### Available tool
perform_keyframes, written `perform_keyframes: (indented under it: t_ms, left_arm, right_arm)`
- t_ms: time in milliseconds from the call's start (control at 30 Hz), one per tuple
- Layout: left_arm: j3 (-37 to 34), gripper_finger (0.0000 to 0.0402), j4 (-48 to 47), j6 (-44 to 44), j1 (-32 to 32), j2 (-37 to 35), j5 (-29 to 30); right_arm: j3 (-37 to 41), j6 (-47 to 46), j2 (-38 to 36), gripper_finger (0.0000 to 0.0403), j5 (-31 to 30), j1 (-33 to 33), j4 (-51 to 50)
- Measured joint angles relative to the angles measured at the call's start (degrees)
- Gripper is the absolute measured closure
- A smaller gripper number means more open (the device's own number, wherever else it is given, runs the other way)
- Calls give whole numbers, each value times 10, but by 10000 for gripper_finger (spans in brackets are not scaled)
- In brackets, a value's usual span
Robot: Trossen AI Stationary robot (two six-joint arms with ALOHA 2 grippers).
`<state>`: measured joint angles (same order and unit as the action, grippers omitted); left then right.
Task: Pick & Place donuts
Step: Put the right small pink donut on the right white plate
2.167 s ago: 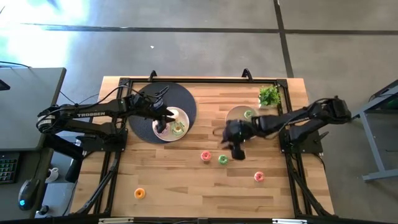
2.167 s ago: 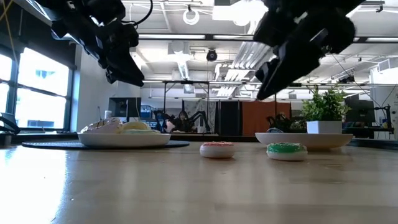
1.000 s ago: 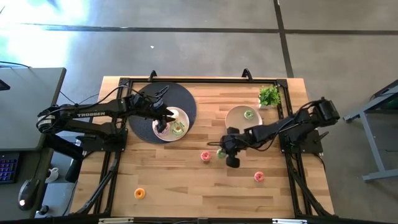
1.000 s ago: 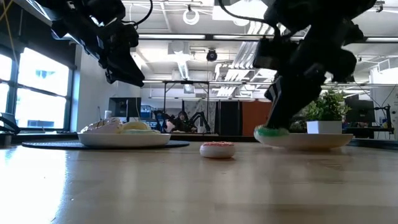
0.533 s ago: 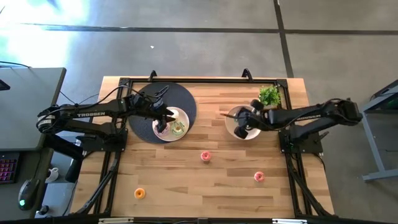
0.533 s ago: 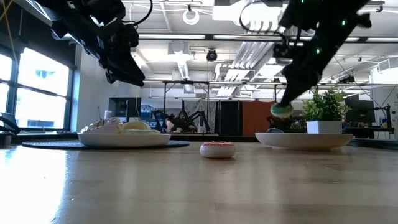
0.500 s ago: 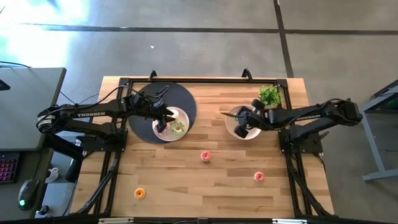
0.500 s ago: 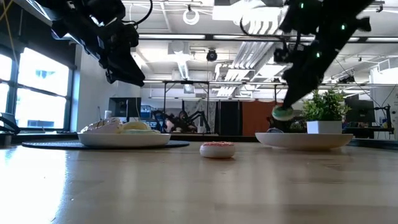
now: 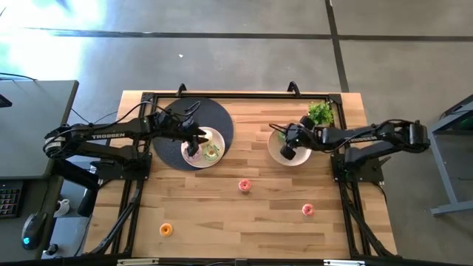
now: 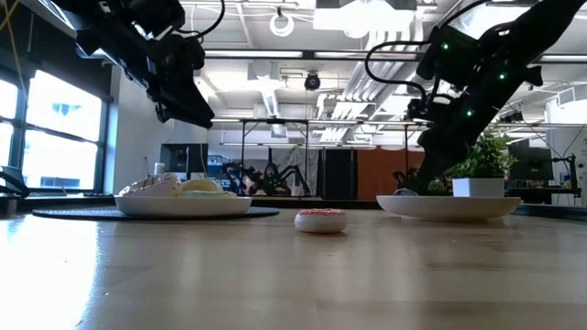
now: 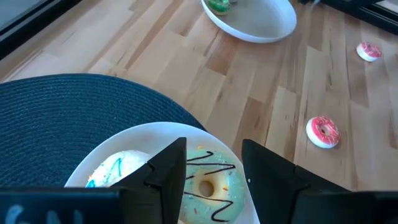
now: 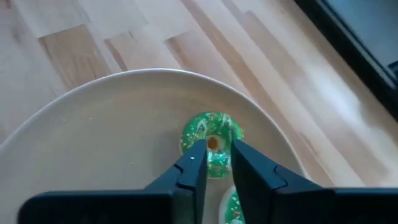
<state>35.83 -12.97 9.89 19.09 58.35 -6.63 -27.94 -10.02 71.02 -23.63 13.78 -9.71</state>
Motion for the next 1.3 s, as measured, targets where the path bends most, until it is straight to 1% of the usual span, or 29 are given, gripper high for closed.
perform_keyframes:
  t_ms: [200,267,333,400,567,667,733,867,1033,1167,1300]
  left_arm:
    - [0,247,0,-5,0,0,2]
    - [0,247,0,-5,0,0,2]
    - [0,247,0,-5,0,0,2]
    - [0,247,0,-5,0,0,2]
    - [0,247,0,-6,0,0,4]
    - [0,247,0,-6,0,0,13]
    - [0,247,0,-6,0,0,20]
    - [0,247,0,-6,0,0,20]
    - [0,247,0,-6,0,0,19]
    - [0,247,0,-4,0,0,18]
    - [0,247,1,1,0,0,18]
  right_arm:
    - [-13,21,-3,297,-1,10,-7]
    - [-36,29,-10,292,17,5,-20]
    - [-70,30,-15,291,57,-5,-56]
    - [-112,33,-16,291,115,-23,-115]
    - [-187,8,-16,291,238,-105,-233]
    - [-207,-43,-16,290,316,-167,-274]
    - [-209,-93,-16,290,347,-209,-280]
    - [-206,-193,-16,290,345,-295,-299]
    - [-179,-322,-16,290,340,-389,-314]
    - [-147,-404,-16,290,340,-445,-315]
    - [-115,-456,-16,290,342,-480,-313]
